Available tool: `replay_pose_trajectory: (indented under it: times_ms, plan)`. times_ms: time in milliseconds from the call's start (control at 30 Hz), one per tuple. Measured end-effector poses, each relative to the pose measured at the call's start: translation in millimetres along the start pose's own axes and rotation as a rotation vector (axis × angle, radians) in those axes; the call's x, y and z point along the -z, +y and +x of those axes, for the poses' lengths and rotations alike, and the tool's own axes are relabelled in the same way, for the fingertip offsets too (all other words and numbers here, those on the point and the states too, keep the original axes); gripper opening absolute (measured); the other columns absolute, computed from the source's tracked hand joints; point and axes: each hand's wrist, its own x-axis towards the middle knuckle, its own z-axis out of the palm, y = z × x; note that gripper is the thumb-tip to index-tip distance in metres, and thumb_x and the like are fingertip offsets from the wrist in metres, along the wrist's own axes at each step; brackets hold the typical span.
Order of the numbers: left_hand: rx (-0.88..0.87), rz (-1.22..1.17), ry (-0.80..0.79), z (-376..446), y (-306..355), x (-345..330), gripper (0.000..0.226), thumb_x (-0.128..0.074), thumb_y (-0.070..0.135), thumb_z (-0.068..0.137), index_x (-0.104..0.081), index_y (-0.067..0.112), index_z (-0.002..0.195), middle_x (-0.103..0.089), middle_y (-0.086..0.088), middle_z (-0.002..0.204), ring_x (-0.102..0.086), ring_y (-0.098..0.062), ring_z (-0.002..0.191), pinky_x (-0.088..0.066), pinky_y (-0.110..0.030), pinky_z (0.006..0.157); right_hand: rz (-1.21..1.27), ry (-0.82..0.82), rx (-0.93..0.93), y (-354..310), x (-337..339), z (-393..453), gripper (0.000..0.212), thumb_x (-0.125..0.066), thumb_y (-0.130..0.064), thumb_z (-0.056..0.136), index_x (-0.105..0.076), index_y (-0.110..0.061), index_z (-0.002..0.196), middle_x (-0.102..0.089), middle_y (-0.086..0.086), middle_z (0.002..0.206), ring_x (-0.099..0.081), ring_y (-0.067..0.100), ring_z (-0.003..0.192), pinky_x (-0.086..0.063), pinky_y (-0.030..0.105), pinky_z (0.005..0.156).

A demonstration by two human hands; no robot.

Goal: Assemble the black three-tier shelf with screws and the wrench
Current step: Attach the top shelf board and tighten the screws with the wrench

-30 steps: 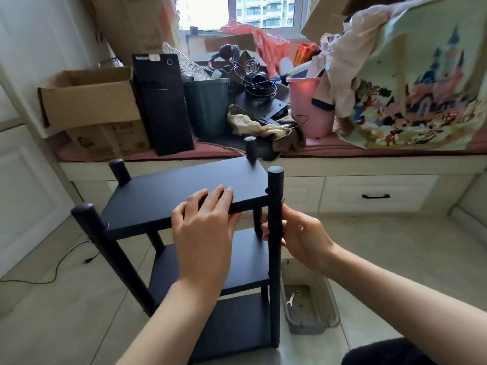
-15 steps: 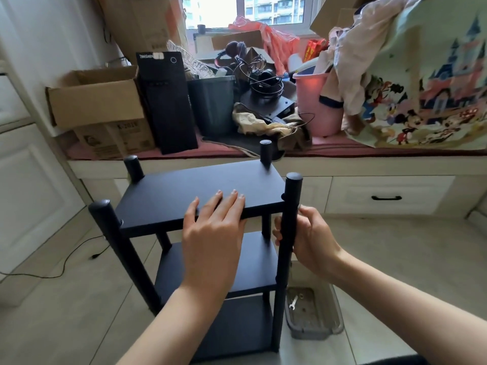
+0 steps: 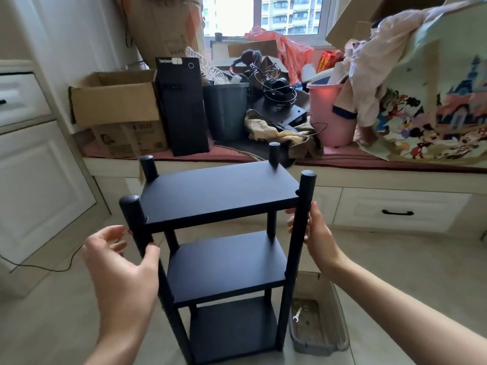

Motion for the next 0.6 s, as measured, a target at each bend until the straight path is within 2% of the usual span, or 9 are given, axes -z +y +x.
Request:
replay_pose_trajectory:
  times_ms: [67,133,200,267,333,400,500,533,600]
  plan:
    - [0.147,-0.077,-0.125,5.1,-5.8,-4.4,0.043,-0.072,0.012,0.091,-0.045,0.027,0.120,-0.057,0.002,0.123,-0.058,-0.019,0.111,-0.043,-0.031,0.093,-0.296,0.110,0.134,-0.2,6.2,-0.6,0.055,-0.022,-0.051,0.105,-0.060,-0.011,0.103,-0.063,0.007,0.100,-0.057,0.025,0.097,-0.046,0.045,0.091]
    - [0.201,-0.144,-0.225,7.5,-8.8,-7.9,0.028,-0.067,0.016,0.095,-0.053,0.035,0.110,-0.067,0.018,0.105,-0.063,-0.006,0.103,-0.043,-0.025,0.081,-0.466,0.208,0.141,-6.2,13.9,-2.2,0.041,-0.026,-0.044,0.105,-0.054,-0.015,0.098,-0.059,0.009,0.102,-0.056,0.027,0.096,-0.049,0.049,0.088]
    - [0.174,-0.151,-0.284,10.2,-13.5,-6.8,0.019,-0.065,0.021,0.097,-0.061,0.039,0.100,-0.071,0.025,0.092,-0.064,0.007,0.094,-0.044,-0.024,0.077,-0.489,0.143,-0.075,-12.7,18.1,-7.2,0.022,-0.038,-0.039,0.101,-0.051,-0.021,0.098,-0.059,0.005,0.102,-0.063,0.026,0.092,-0.056,0.047,0.082]
    - [0.150,-0.143,-0.299,15.2,-19.1,-4.4,0.010,-0.066,0.023,0.097,-0.067,0.033,0.097,-0.074,0.016,0.091,-0.068,-0.007,0.096,-0.049,-0.032,0.081,-0.425,0.013,-0.298,-15.3,14.1,-17.8,0.013,-0.047,-0.027,0.098,-0.056,-0.019,0.095,-0.065,0.004,0.096,-0.069,0.029,0.085,-0.061,0.043,0.071]
    - [0.132,-0.136,-0.307,18.3,-22.0,-1.6,0.005,-0.068,0.024,0.096,-0.069,0.029,0.096,-0.075,0.008,0.091,-0.070,-0.019,0.094,-0.051,-0.039,0.085,-0.480,-0.020,-0.279,-12.3,8.4,-24.4,0.016,-0.047,-0.016,0.096,-0.063,-0.012,0.092,-0.069,0.011,0.093,-0.069,0.035,0.088,-0.060,0.047,0.076]
    - [0.113,-0.128,-0.314,17.1,-20.5,-0.9,0.007,-0.068,0.022,0.095,-0.069,0.029,0.095,-0.075,0.010,0.091,-0.070,-0.016,0.091,-0.051,-0.038,0.085,-0.551,0.007,-0.187,-8.3,4.5,-24.9,0.016,-0.049,-0.015,0.094,-0.064,-0.010,0.096,-0.070,0.012,0.093,-0.066,0.035,0.091,-0.055,0.049,0.084]
    - [0.098,-0.111,-0.316,11.2,-15.9,-3.8,0.010,-0.067,0.017,0.096,-0.066,0.027,0.093,-0.074,0.012,0.088,-0.069,-0.007,0.083,-0.051,-0.032,0.078,-0.497,0.031,-0.139,-2.9,2.6,-14.1,0.018,-0.054,-0.014,0.091,-0.061,-0.007,0.106,-0.069,0.012,0.098,-0.064,0.032,0.097,-0.051,0.048,0.090]
    - [0.096,-0.106,-0.320,9.5,-14.7,-5.7,0.010,-0.067,0.016,0.096,-0.066,0.026,0.093,-0.073,0.012,0.086,-0.069,-0.006,0.081,-0.050,-0.029,0.075,-0.448,0.032,-0.136,-0.4,2.8,-7.4,0.022,-0.055,-0.013,0.091,-0.061,-0.010,0.113,-0.069,0.010,0.100,-0.064,0.030,0.098,-0.052,0.047,0.092]
    - [0.101,-0.091,-0.340,5.8,-13.0,-10.6,0.011,-0.067,0.013,0.095,-0.066,0.024,0.092,-0.073,0.013,0.085,-0.068,-0.006,0.081,-0.050,-0.029,0.075,-0.341,0.024,-0.128,3.6,3.3,7.1,0.044,-0.056,-0.009,0.092,-0.054,-0.024,0.132,-0.067,-0.001,0.107,-0.063,0.021,0.103,-0.053,0.037,0.089]
